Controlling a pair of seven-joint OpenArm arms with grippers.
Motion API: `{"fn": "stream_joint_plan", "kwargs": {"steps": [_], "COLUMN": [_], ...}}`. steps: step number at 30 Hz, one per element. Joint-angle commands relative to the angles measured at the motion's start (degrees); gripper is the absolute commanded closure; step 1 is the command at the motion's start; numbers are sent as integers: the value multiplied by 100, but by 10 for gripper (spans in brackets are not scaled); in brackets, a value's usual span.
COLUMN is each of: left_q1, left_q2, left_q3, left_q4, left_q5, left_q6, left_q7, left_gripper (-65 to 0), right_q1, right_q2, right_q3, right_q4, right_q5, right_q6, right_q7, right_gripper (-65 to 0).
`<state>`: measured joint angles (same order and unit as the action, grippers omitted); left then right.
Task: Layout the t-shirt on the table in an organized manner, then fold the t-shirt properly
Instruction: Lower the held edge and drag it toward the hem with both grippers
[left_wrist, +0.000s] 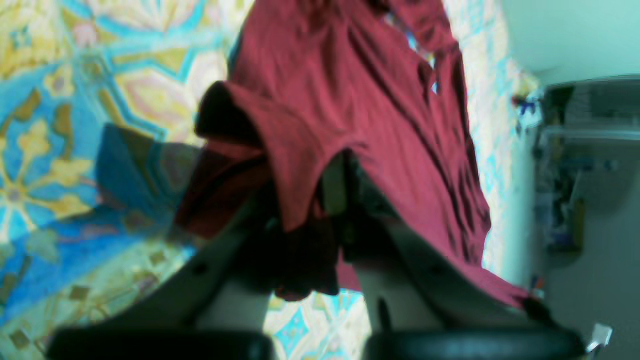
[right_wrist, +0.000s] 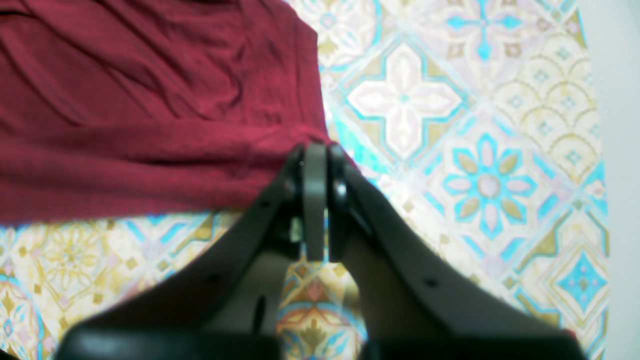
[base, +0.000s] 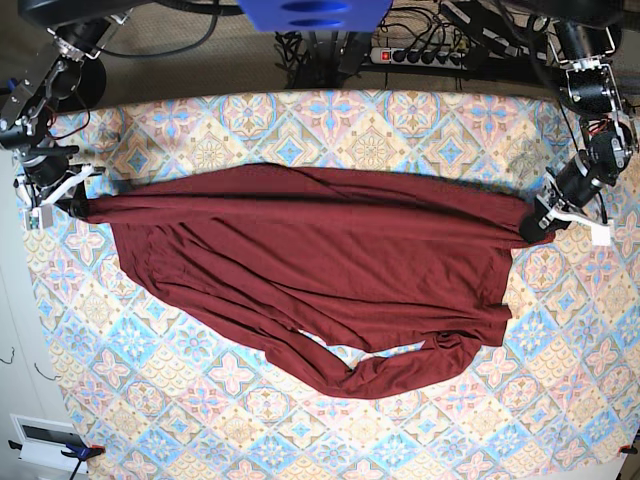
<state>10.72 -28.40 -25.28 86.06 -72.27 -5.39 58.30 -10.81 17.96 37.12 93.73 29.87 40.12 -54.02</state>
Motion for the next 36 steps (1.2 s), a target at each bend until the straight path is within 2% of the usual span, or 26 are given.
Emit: {"fn": "stream_joint_plan", "kwargs": {"steps": [1, 11, 15, 19, 29, 32, 36], "left_q1": [-127, -628, -822, -980, -1305, -1314, -1367], "left_q2": [-118, -100, 32, 49, 163, 172, 172], "left_q3": [-61, -61, -70, -70, -35, 44, 510], "left_q4": [-101, -189, -215, -452, -1164, -1173, -1173], "left_q5": [-92, -109, -92, -92, -48, 295, 928], "left_q6": [-19, -19, -19, -19, -19, -19, -19], "left_q7": [-85, -112, -112, -120, -314, -349, -349], "left_gripper": [0, 0, 0, 0, 0, 0, 0], "right_q1": [57, 74, 426, 663, 628, 628, 628], "right_q2": [125, 125, 125, 125, 108, 108, 108], "right_q3": [63, 90, 90, 90, 55, 46, 46], "right_q4": [99, 99, 99, 99, 11, -252, -560], "right_q5": [59, 59, 59, 59, 59, 59, 59], "right_q6": [-12, -12, -12, -12, -12, -12, -12], "right_q7": [149, 193, 158, 158, 167, 167, 167], "right_gripper": [-1, 0, 0, 0, 0, 0, 0]}}
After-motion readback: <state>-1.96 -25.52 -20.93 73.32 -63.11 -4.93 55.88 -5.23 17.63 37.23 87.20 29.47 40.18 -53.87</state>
